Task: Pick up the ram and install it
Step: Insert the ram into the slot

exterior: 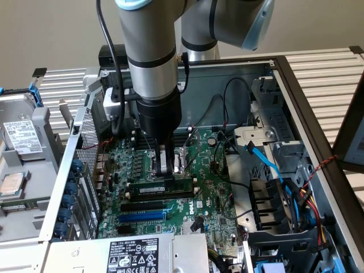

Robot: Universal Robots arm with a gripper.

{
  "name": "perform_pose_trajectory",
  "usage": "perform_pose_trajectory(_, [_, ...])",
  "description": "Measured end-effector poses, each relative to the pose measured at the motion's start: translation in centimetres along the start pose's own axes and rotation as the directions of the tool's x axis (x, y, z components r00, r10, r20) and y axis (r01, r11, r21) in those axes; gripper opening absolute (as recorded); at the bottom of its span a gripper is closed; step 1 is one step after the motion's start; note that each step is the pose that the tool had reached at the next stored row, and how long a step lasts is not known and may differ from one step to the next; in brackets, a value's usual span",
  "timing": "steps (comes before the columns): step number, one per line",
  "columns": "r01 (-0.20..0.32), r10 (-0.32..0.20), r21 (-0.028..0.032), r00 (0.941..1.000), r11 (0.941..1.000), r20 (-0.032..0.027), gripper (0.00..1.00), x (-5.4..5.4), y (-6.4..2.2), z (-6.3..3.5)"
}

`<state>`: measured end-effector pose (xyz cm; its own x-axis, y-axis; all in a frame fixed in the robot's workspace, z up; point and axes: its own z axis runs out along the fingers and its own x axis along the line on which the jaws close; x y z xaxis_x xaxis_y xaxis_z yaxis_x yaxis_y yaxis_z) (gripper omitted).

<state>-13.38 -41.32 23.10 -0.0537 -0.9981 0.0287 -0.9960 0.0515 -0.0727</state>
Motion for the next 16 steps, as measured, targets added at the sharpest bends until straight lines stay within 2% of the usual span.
perform_pose_trajectory(2, [-0.001,0.001,-0.0006,1.0000,1.0000,0.0077,0.12,0.1,-0.01,0.00])
perform_pose_trajectory(5, [-0.002,0.002,-0.0023,0.9996,1.0000,0.0288,0.12,0.2,-0.03,-0.01])
perform_pose_trajectory(6, [-0.002,0.002,-0.0032,0.9994,1.0000,0.0337,0.12,0.3,-0.05,-0.04])
perform_pose_trajectory(8, [-0.003,0.003,-0.0068,0.9992,1.0000,0.0397,0.12,0.4,-0.12,-0.33])
perform_pose_trajectory(11, [-0.003,0.003,-0.0133,0.9992,0.9999,0.0409,0.12,0.8,-0.25,-1.18])
perform_pose_trajectory(14, [-0.003,0.003,-0.0140,0.9992,0.9999,0.0411,0.12,1.1,-0.28,-1.24])
perform_pose_trajectory(16, [-0.003,0.003,-0.0140,0.9990,0.9999,0.0442,0.12,1.3,-0.56,-1.12])
